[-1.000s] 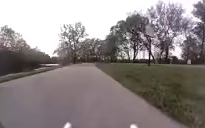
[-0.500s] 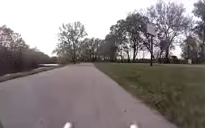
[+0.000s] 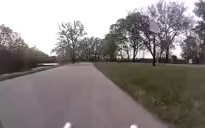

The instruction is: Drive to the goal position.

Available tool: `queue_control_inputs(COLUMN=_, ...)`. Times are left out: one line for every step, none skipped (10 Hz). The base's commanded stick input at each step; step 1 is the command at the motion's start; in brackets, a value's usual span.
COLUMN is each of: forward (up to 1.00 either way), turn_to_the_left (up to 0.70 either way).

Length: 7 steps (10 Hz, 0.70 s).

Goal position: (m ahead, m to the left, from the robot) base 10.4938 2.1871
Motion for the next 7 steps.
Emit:
queue_control_inputs(forward=1.00, turn_to_the_left=0.00)
queue_control_inputs(forward=1.00, turn_to_the_left=0.00)
queue_control_inputs(forward=1.00, turn_to_the_left=0.00)
queue_control_inputs(forward=1.00, turn_to_the_left=0.00)
queue_control_inputs(forward=1.00, turn_to_the_left=0.00)
queue_control_inputs(forward=1.00, turn_to_the_left=0.00)
queue_control_inputs(forward=1.00, turn_to_the_left=0.00)
